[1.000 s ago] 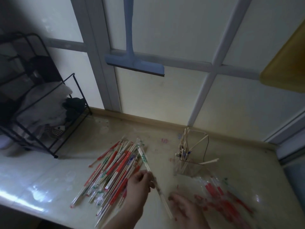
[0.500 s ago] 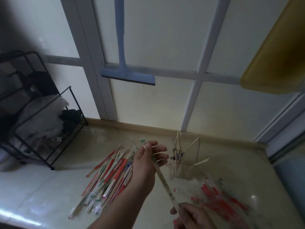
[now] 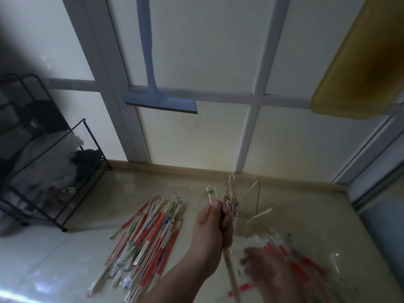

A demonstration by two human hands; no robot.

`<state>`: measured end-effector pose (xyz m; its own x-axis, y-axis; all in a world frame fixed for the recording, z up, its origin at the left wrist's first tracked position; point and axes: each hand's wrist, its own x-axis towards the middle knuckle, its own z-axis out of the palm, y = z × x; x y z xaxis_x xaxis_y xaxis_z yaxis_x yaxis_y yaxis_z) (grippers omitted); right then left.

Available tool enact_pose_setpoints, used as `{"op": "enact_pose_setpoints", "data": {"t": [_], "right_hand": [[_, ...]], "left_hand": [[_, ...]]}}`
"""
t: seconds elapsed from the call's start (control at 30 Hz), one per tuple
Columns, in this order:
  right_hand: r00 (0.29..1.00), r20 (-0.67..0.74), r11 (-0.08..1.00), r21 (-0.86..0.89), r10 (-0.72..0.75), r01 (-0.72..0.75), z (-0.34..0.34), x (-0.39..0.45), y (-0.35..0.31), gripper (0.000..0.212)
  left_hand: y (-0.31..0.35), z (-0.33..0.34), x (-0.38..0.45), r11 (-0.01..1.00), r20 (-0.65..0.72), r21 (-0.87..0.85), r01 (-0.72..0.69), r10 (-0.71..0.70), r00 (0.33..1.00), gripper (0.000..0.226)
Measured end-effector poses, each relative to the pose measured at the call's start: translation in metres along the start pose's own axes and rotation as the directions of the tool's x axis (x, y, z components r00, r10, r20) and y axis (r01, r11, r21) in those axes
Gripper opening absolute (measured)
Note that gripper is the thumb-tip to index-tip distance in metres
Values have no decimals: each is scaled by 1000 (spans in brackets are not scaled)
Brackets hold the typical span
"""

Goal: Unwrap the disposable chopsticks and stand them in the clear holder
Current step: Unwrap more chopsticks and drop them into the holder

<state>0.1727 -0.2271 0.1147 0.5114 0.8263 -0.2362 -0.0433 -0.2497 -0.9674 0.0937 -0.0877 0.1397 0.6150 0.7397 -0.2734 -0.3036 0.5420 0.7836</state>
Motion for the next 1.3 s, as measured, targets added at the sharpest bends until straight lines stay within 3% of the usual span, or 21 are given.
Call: {"op": "enact_pose_setpoints", "data": {"t": [0.07,0.1,0.2,0.3,0.43,0.63,0.77,0.9,1.0,1.13,1.23,1.3], "right_hand": [[969,-224,992,56,-102,117,-11,15,-28,16],[944,-267,980,6,-191,200,-15,22,-42,18],[933,-159,945,-106,-323,309,-29,34,-72,25],[957,-121,959,-131,-265,249,-33,47,-74,22],[991,-60,989,85,-120,125,-33,48,-65,5],[992,-74,990,90,-100,107,-35,48,-47,37],[994,-56,995,24,-93,94,-39,44,-35,33],[997,-11,996,44,-72,72,-43,41,-27,8],[993,53,995,-3,-103,103,-44,38,-22,20],[975,140,977,-103,-170,185,-55,33,-19,26],[990,-72,986,110,-122,129,-66,36,-23,55],[984,-142,985,119,-107,124,-70,40,-27,61]], "left_hand": [[-3,-1,-3,996,125,86,37,-47,991,29],[-5,-1,-5,989,194,137,58,-84,977,29],[-13,3,-9,957,336,271,103,-195,921,33],[-15,8,-10,943,388,289,165,-273,880,28],[-17,15,-9,936,438,299,184,-306,845,27],[-20,20,-5,927,436,322,194,-327,839,16],[-22,25,-6,908,410,372,194,-348,843,9],[-26,26,-8,888,396,392,242,-400,826,13],[-26,24,-8,876,433,383,293,-451,780,38],[-26,23,-9,858,383,369,357,-490,783,22],[-28,20,-5,866,377,392,311,-460,804,21],[-27,22,-2,861,405,409,302,-468,786,27]]}}
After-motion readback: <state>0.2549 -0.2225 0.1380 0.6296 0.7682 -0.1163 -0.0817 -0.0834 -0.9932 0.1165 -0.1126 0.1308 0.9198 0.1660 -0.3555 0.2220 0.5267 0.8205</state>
